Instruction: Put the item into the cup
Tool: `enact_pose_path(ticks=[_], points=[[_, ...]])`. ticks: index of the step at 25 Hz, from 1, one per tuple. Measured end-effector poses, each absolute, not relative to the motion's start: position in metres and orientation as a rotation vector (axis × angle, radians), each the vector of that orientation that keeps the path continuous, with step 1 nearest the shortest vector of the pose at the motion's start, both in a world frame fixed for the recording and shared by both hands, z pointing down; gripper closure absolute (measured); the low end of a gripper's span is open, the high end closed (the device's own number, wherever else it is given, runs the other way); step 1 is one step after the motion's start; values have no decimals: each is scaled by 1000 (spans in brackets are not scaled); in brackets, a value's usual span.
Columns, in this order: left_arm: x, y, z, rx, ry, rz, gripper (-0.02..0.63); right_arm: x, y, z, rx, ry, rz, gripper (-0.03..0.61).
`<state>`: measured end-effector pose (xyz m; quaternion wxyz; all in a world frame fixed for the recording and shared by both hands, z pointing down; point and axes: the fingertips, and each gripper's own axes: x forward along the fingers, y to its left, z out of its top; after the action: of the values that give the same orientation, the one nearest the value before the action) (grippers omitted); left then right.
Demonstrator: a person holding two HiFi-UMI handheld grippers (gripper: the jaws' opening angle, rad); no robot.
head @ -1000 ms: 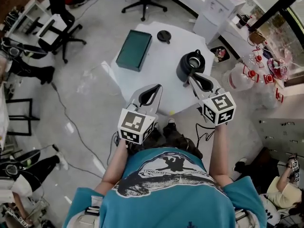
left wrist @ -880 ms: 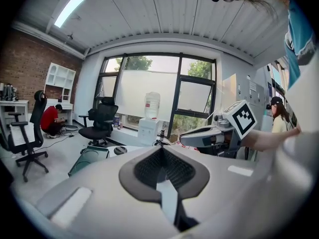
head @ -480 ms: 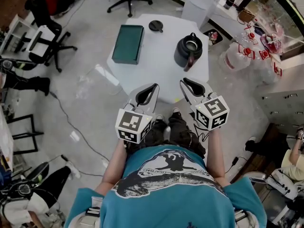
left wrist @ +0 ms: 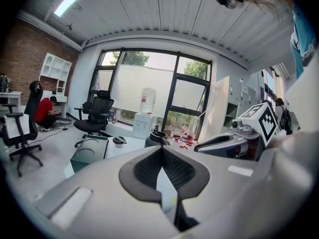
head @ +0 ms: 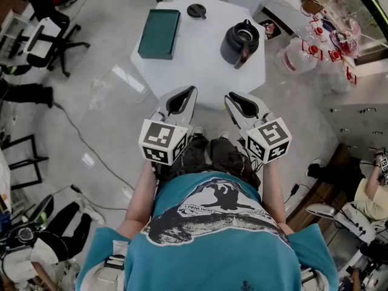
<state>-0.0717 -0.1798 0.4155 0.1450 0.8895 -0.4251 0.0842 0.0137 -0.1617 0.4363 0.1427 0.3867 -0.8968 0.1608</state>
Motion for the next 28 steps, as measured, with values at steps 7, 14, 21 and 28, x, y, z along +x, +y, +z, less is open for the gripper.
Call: enact_pose_path(ticks=[7,14,21,28], points=[[-49,-167,417,2533,-1203,211,595,20,-147,445,1069,-2579,494,522],[1,-136,418,2547,-1123,205,595,47,-129,443,1067,-2581,500,526],[31,-103,419,2542,-1128,207,595,73,-102,446,1076,-2592,527,575],[44,-77,424,2518,-1183,217,594,87,-74,448,1046,-2632,536,584]])
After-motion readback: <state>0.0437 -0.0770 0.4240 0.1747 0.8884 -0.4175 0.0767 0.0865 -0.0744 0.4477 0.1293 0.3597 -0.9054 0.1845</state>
